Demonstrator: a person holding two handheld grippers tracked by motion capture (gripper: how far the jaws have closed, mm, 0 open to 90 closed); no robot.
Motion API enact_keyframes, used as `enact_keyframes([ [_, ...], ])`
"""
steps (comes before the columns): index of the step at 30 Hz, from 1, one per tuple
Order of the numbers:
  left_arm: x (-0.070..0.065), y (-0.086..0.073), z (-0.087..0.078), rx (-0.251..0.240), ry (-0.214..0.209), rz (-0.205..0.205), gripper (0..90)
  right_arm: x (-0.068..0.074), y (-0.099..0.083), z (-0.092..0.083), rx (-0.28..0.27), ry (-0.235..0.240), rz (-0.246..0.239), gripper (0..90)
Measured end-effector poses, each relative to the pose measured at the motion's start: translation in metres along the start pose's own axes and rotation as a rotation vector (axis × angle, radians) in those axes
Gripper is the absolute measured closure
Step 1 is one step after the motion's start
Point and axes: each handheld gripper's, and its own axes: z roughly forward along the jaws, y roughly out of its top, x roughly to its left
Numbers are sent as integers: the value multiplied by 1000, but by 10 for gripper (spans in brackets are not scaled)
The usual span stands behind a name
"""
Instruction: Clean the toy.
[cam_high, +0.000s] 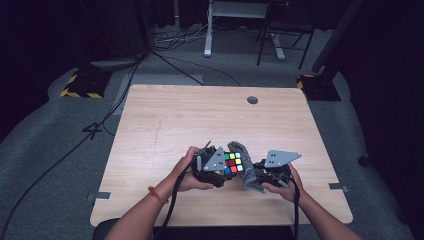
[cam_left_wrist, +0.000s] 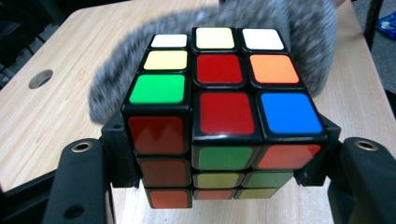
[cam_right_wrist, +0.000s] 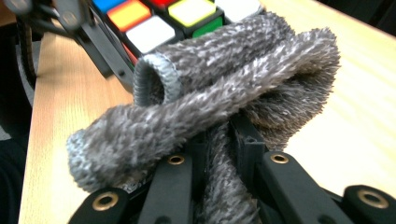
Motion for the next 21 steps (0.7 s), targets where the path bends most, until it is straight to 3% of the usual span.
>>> enact_keyframes([
  [4,1,2,-4,-22,-7,-3,334,-1,0,3,42,2,-6,795],
  [8,3,-2,-2,2,-2,-11,333,2,4,-3,15,-22,-30,795],
  [13,2,-5,5,32,-22,-14,333,4,13,-18,-76,-31,-33,795],
  [17,1,-3,6,19,-21,-13,333,4,12,-20,-80,-30,-30,795],
  [21,-1,-1,3,-14,-27,-14,333,2,8,-14,-51,-17,-17,795],
])
